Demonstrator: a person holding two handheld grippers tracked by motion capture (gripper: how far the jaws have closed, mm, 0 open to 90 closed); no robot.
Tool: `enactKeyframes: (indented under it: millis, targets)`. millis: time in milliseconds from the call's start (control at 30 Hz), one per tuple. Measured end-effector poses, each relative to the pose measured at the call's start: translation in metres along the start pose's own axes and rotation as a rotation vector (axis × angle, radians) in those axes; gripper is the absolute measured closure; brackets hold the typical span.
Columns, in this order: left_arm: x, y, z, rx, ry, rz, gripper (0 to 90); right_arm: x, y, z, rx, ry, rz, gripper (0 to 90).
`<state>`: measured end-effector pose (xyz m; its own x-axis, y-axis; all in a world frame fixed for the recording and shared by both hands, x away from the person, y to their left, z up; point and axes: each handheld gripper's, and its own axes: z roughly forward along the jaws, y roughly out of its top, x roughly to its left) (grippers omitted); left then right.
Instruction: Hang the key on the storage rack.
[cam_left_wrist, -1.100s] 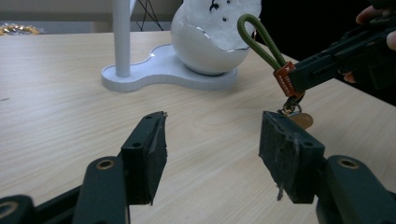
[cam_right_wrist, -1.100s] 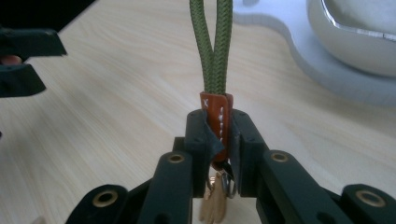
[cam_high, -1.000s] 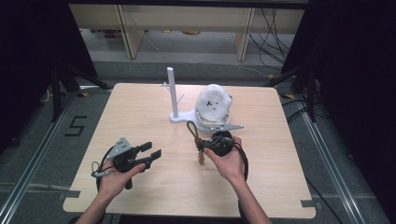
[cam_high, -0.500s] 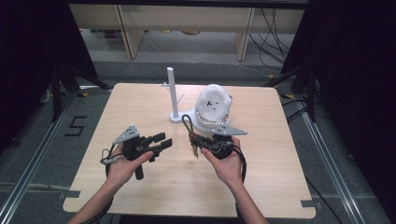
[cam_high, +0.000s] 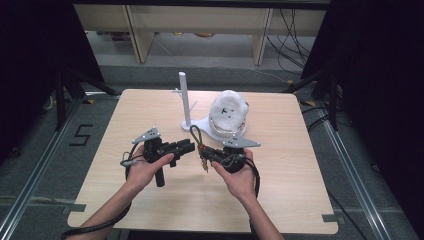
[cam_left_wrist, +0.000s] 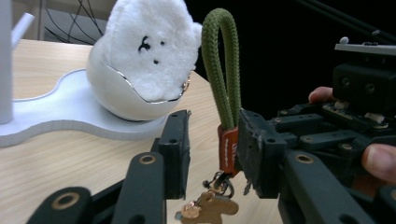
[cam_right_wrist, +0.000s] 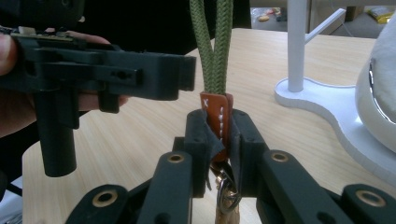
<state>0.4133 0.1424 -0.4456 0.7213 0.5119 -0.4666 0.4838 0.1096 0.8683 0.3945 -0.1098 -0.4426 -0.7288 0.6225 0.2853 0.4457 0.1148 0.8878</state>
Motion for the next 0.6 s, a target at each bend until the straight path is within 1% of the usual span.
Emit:
enactKeyframes:
  millis: [33, 67, 100, 133, 167, 200, 233, 300, 367, 500, 533, 600]
  targets:
    - [0.0003, 0.0003, 0.0008, -0.002, 0.0, -0.008, 65.8, 0.0001, 0.0002, 0.0005, -0.001, -0.002, -0.006, 79.7]
    - [0.0013, 0.0006, 0.0014, -0.002, -0.007, -0.006, 66.8, -0.0007, 0.0003, 0.0006, -0.007, 0.001, -0.027, 79.7]
    - [0.0016, 0.0009, 0.0018, -0.002, -0.008, -0.007, 67.4, -0.0017, 0.0006, 0.0007, -0.018, -0.012, -0.052, 79.7]
    - [0.0031, 0.0015, 0.0028, -0.006, -0.024, -0.012, 68.3, 0.0016, 0.0, 0.0012, -0.011, -0.003, -0.013, 79.7]
    - [0.0031, 0.0015, 0.0028, -0.006, -0.024, -0.012, 68.9, 0.0016, 0.0, 0.0012, -0.011, -0.003, -0.013, 79.7]
    - [0.0039, 0.0019, 0.0031, -0.007, -0.027, -0.017, 68.9, 0.0001, 0.0002, 0.0017, -0.005, 0.008, -0.027, 79.7]
    - [0.0048, 0.0024, 0.0037, -0.009, -0.034, -0.024, 70.2, 0.0, -0.0002, 0.0025, 0.003, 0.01, -0.034, 79.7]
    - [0.0053, 0.0027, 0.004, -0.011, -0.038, -0.025, 70.9, 0.0003, -0.0004, 0.0027, 0.005, 0.014, -0.027, 79.6]
    - [0.0054, 0.0028, 0.0045, -0.006, -0.04, -0.023, 73.5, 0.0009, -0.0007, 0.0027, 0.006, 0.019, -0.023, 79.7]
    - [0.0047, 0.003, 0.0057, -0.002, -0.056, -0.026, 77.0, 0.0016, -0.0003, 0.003, 0.003, 0.017, -0.021, 79.7]
    - [0.0048, 0.0031, 0.0062, -0.004, -0.066, -0.031, 77.0, 0.0011, 0.0, 0.0035, -0.002, 0.021, -0.039, 79.7]
    - [0.0045, 0.0031, 0.0063, -0.006, -0.067, -0.032, 79.4, 0.0017, 0.0, 0.0037, -0.001, 0.023, -0.041, 79.7]
